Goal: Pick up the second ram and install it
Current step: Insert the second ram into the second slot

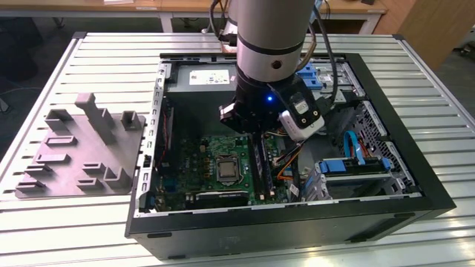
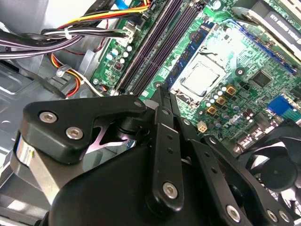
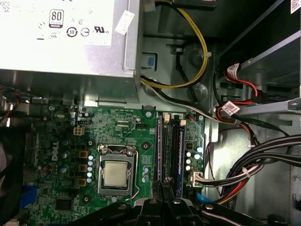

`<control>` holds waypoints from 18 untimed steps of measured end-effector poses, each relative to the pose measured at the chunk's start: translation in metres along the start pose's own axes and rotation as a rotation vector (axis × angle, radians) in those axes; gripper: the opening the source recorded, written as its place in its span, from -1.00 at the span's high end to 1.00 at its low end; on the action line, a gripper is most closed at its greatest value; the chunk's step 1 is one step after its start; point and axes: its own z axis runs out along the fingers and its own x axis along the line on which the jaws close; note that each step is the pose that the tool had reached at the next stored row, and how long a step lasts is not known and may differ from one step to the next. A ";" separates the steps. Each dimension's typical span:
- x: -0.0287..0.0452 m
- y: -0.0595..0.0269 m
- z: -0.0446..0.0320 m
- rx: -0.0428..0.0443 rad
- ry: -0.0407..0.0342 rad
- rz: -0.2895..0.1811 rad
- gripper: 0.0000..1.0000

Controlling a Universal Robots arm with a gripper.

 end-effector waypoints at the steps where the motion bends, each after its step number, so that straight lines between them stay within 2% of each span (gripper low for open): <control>1: 0.0000 -0.0001 0.0010 0.0001 0.0000 0.000 0.77; 10: 0.0001 -0.0006 0.0090 0.0002 -0.0001 0.002 0.77; 18: 0.0002 -0.0010 0.0153 0.0009 -0.0014 0.023 0.77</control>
